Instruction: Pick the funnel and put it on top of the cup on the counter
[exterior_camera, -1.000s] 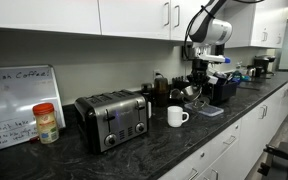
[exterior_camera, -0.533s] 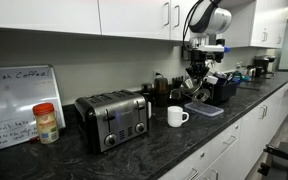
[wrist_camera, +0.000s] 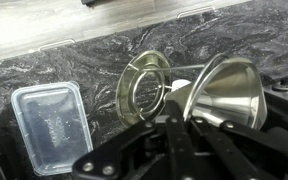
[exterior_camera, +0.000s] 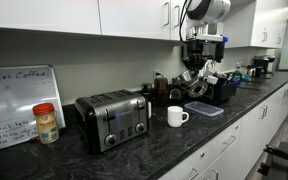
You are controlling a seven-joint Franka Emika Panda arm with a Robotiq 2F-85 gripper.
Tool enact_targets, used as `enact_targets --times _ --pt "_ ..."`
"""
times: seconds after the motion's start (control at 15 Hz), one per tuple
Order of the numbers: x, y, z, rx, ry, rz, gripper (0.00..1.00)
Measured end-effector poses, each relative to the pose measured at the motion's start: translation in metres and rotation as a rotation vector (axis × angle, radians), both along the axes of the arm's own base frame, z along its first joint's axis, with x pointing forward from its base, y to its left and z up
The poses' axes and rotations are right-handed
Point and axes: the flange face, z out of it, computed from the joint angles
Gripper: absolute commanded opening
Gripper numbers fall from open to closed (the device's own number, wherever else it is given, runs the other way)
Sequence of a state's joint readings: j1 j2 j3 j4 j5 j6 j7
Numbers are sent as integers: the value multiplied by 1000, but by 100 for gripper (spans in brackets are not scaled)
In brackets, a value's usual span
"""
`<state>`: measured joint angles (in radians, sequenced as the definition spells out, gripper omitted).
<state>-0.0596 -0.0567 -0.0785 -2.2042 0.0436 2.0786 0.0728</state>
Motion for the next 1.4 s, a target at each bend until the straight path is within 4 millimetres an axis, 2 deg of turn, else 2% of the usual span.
enact_targets --times 0.27,0.53,0.8,1.07,1.4 --pt "2 17 9 10 -14 29 1" --pt "4 33 10 79 -28 52 1" --pt "6 40 5 147 -38 70 1" --pt "13 41 -13 182 -30 74 1" --pt "31 40 -47 212 -7 62 1"
